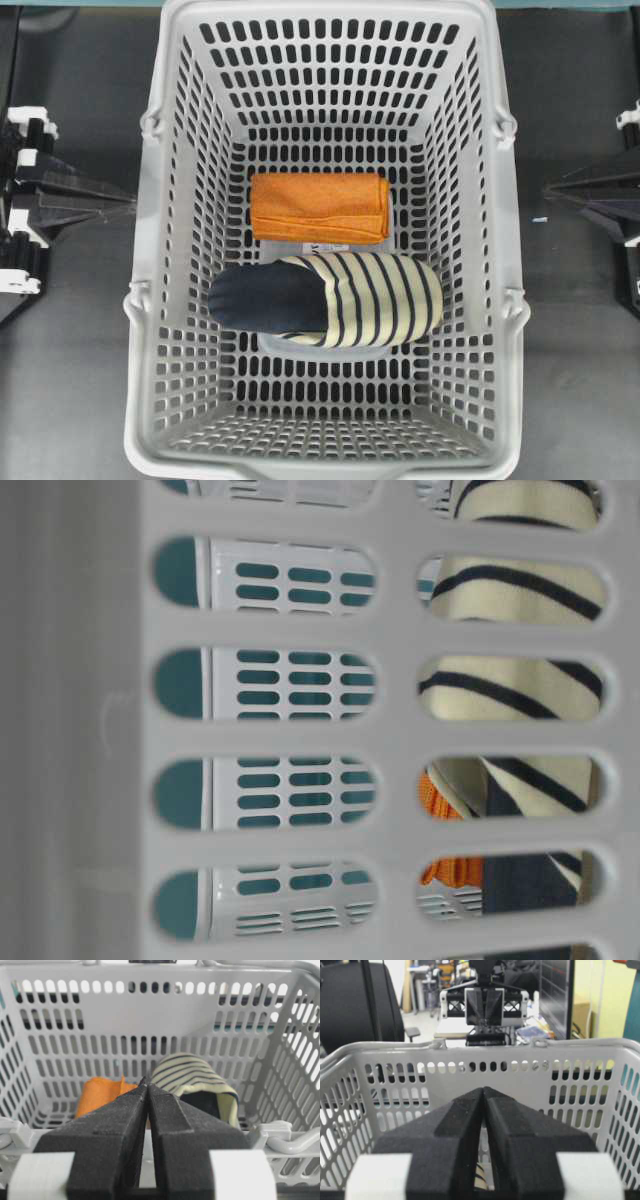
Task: Pick up the slipper from the shopping basket with the left arm.
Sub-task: 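Move the left gripper over the basket toward the striped slipper, then lower the left gripper and close it on the slipper's striped heel, then lift the gripped slipper upward out of the basket with the left gripper, then hold the slipper raised above the basket with the left gripper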
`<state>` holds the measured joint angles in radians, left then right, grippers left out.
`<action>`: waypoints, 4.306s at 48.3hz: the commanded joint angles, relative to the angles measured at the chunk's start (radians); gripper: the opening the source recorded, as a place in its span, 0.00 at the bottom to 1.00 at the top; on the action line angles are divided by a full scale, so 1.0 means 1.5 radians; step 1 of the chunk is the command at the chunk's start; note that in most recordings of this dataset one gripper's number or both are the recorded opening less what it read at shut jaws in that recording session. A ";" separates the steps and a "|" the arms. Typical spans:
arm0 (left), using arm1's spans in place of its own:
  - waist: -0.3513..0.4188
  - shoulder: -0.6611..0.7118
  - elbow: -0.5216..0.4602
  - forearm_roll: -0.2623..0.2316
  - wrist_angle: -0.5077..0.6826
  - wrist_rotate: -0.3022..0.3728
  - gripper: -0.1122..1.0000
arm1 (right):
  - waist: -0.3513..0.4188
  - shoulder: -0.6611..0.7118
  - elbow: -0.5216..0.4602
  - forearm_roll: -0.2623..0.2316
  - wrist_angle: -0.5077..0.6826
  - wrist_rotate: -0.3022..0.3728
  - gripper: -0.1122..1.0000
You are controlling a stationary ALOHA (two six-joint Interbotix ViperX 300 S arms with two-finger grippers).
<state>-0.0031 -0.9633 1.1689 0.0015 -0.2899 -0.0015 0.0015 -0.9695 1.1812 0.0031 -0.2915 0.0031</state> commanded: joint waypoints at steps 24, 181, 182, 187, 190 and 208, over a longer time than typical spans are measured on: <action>-0.020 0.154 -0.329 0.030 0.405 -0.029 0.10 | 0.019 0.004 -0.005 0.011 0.012 0.013 0.10; -0.089 0.799 -1.188 0.030 1.141 0.013 0.15 | 0.019 -0.017 0.020 0.011 0.048 0.014 0.10; -0.089 0.799 -1.188 0.030 1.141 0.013 0.15 | 0.019 -0.017 0.019 0.011 0.048 0.014 0.10; -0.089 0.799 -1.188 0.030 1.141 0.013 0.15 | 0.019 -0.018 0.020 0.011 0.048 0.014 0.10; -0.089 0.799 -1.188 0.030 1.141 0.013 0.15 | 0.019 -0.017 0.020 0.011 0.048 0.014 0.10; -0.089 0.801 -1.188 0.030 1.141 0.013 0.15 | 0.019 -0.019 0.020 0.011 0.048 0.014 0.10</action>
<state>-0.1335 0.2531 -0.5875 0.0414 1.4235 0.0184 0.0307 -1.0002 1.2195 0.0169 -0.2148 0.0230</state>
